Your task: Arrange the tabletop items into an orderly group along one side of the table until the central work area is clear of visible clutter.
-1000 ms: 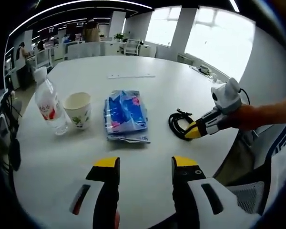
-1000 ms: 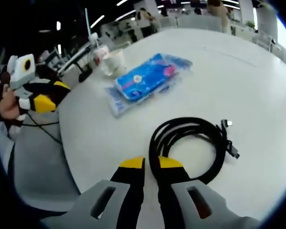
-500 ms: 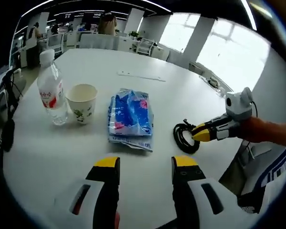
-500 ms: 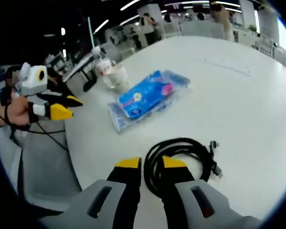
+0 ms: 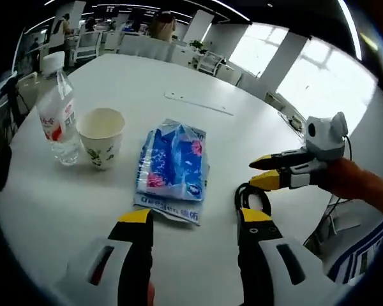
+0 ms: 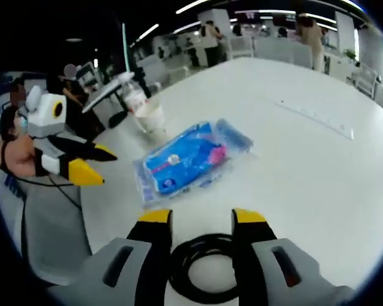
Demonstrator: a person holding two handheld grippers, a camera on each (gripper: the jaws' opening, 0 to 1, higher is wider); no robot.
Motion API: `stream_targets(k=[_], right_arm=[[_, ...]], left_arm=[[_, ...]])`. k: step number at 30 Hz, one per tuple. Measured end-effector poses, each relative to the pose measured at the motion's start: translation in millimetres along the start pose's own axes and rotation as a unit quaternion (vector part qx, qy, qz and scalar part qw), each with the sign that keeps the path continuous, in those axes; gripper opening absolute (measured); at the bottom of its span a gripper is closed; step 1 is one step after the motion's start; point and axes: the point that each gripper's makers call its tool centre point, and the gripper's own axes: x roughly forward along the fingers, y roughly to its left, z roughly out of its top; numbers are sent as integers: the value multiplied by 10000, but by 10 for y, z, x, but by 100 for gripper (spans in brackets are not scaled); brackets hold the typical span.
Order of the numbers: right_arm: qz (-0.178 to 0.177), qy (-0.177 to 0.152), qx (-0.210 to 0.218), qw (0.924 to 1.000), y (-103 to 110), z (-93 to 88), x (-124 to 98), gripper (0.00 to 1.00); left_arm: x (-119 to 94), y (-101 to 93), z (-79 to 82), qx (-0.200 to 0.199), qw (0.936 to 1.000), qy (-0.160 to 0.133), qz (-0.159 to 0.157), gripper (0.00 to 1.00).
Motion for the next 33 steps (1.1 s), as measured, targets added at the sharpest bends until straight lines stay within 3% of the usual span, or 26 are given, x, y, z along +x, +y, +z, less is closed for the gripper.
stream_targets(k=[5,13,22,28,33], right_arm=[[-28,52,-27,10000,-92,95,90,47],[-20,53,-2,10000,-190,249,188,52],[177,163,-141,9996,-175,396,357,48],[180,202,-268,9993,-196,517,459,45],[112,229,-257,9993,-248,593,553,36]], left_arm=[[134,-10,73,-209,9997,-40,152,57],[251,43,82,-654,9967,-56,476,55],[348,65,118,-1320,9892,-203,611,50],[422,99,61,-1302,9882,-109,803,49],[457,146,29,-1352,9863,-82,939,44]])
